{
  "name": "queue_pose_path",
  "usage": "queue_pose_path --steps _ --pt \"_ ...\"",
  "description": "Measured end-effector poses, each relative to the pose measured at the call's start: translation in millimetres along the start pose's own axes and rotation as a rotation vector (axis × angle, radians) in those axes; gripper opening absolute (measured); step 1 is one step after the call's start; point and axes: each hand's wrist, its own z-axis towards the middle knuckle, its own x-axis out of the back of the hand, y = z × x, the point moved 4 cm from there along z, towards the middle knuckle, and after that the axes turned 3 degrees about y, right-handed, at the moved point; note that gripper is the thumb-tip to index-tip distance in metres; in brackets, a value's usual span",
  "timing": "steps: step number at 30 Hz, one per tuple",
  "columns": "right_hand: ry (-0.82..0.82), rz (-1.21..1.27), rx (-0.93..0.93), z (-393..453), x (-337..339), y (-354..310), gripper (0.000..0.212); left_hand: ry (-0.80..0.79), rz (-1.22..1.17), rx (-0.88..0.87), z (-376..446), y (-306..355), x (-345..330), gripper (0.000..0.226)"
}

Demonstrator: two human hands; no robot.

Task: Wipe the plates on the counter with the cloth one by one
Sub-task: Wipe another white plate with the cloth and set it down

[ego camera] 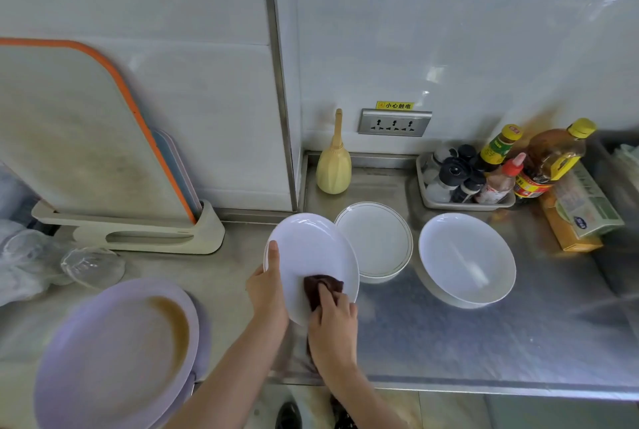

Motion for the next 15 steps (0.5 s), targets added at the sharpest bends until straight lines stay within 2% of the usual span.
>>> queue_pose_path --steps 5,9,11,13,15 --pt "-0.058 0.228 0.245 -19.2 -5.9 -32.8 0.052 -0.052 -0.073 -0.059 -3.7 9.4 8.4 0.041" --pt "0.061 0.057 0.553 -16.6 -10.0 -9.2 0.036 -0.023 -0.048 0.002 11.4 8.6 28.4 0.041" --pt "0.086 -0.06 0.62 -7.9 -8.3 7.4 0.031 -0.025 -0.018 0.021 19.4 9.8 37.6 0.044" --pt "0.142 -0.15 0.536 6.2 -0.5 21.8 0.032 -0.033 0.035 0.001 27.1 11.5 43.7 0.044" --pt "0.219 -0.073 0.267 18.4 7.2 33.7 0.031 -0.043 0.072 -0.016 36.1 7.8 46.8 0.04"
